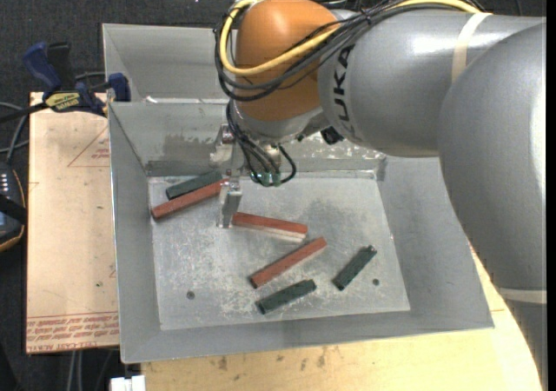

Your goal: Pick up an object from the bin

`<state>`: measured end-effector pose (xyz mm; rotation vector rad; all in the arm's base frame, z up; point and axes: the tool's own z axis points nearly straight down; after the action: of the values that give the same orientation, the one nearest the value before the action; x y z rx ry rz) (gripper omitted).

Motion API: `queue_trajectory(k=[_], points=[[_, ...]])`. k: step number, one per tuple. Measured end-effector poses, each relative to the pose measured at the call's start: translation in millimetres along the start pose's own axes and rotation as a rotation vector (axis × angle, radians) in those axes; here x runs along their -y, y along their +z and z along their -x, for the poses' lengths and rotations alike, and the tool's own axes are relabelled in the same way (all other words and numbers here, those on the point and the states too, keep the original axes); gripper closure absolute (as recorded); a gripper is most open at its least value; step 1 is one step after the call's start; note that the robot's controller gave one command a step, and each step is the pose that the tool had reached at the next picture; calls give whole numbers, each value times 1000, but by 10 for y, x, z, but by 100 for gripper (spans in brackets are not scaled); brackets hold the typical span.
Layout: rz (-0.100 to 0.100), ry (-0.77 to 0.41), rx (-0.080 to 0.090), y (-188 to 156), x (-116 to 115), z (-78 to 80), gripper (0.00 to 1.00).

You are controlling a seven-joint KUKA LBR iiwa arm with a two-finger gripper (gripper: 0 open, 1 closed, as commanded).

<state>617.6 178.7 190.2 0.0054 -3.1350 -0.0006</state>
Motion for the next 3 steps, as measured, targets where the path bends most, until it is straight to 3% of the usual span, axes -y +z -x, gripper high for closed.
queue_trajectory(k=[1,2,3], points=[[1,3,7,-50,8,17,0],[3,-54,17,382,45,234,0],[5,-13,17,1105,-218,417,100]])
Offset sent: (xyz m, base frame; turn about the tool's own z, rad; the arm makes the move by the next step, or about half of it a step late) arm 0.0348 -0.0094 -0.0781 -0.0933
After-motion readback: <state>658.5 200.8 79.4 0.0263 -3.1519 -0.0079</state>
